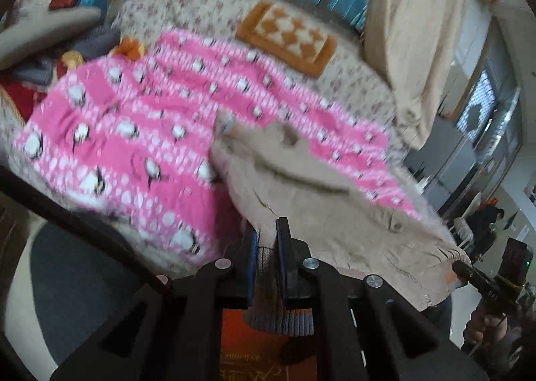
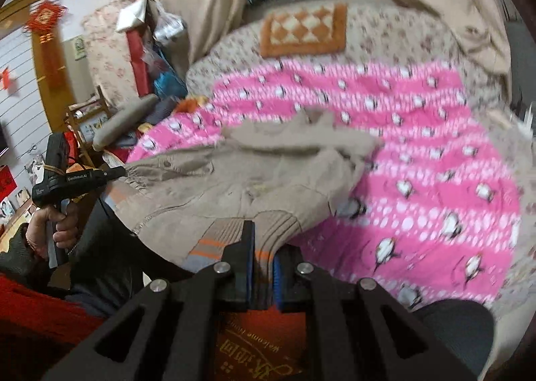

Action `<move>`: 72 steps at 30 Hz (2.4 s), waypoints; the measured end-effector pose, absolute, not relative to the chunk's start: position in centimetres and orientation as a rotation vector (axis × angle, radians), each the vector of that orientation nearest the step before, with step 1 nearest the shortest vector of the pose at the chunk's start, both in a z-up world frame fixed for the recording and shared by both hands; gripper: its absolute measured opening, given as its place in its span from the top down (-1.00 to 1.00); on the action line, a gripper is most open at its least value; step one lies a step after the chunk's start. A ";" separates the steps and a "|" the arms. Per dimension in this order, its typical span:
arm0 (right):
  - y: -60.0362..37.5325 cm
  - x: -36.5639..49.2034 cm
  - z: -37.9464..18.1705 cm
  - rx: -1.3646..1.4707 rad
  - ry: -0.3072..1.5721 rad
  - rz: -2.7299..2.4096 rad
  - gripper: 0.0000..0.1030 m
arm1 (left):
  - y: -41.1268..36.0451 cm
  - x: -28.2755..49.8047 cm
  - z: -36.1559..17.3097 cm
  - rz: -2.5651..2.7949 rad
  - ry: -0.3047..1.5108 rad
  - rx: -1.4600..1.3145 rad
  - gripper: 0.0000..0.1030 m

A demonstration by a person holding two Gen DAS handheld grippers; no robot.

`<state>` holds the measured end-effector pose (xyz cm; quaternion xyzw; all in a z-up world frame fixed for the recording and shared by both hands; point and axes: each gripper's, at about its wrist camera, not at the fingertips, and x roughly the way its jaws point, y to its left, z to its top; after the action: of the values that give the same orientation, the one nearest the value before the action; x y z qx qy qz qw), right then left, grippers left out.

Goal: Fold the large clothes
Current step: 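Grasp the jacket hem with both tools and lift it up, then fold the hem over toward the collar with both tools and lower it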

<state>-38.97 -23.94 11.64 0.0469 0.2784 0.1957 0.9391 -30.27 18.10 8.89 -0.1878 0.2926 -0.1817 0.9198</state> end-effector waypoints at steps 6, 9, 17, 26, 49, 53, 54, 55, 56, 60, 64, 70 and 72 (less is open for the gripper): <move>-23.4 -34.5 14.6 0.015 0.489 0.273 0.83 | 15.7 -25.7 12.1 -0.359 0.514 -0.302 1.00; -23.0 -30.3 15.5 -0.015 0.451 0.216 0.83 | 15.2 -22.0 13.5 -0.326 0.498 -0.310 1.00; -23.2 -18.6 16.8 -0.020 0.334 0.108 0.83 | 13.4 -9.4 16.0 -0.246 0.433 -0.301 1.00; -24.8 -4.1 10.1 0.044 0.498 0.025 0.82 | 9.7 2.7 10.1 -0.137 0.516 -0.206 1.00; -28.1 4.2 -0.2 0.383 0.890 0.010 0.13 | 10.8 11.8 1.1 -0.040 0.844 -0.313 0.77; -29.6 -0.1 2.4 0.423 0.785 0.023 0.06 | 12.3 8.4 4.7 -0.026 0.705 -0.334 0.74; -29.8 -0.7 2.9 0.421 0.766 0.022 0.06 | 12.0 7.7 5.5 -0.056 0.671 -0.328 0.74; -29.9 -1.7 3.7 0.404 0.724 0.022 0.06 | 11.2 6.7 6.3 -0.122 0.633 -0.300 0.74; -29.7 -2.2 4.4 0.377 0.687 0.028 0.06 | 10.4 6.2 6.8 -0.174 0.618 -0.271 0.74; -26.9 -0.6 5.3 0.299 0.717 0.179 0.60 | 4.7 5.6 5.8 -0.356 0.714 -0.109 1.00; -23.6 4.0 3.3 0.154 0.916 0.126 0.60 | 1.5 7.8 2.4 -0.306 0.895 -0.006 1.00; -26.4 9.8 -3.0 0.295 1.133 0.026 0.59 | 2.8 14.5 -1.5 -0.187 1.038 -0.070 1.00; -28.2 10.9 -4.0 0.412 1.109 0.038 0.58 | 3.8 15.6 -2.2 -0.188 1.038 -0.130 1.00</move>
<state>10.87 -28.20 -4.00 0.1941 0.5227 0.0181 0.8299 15.58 3.78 -2.23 -0.0621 0.4947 -0.0896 0.8622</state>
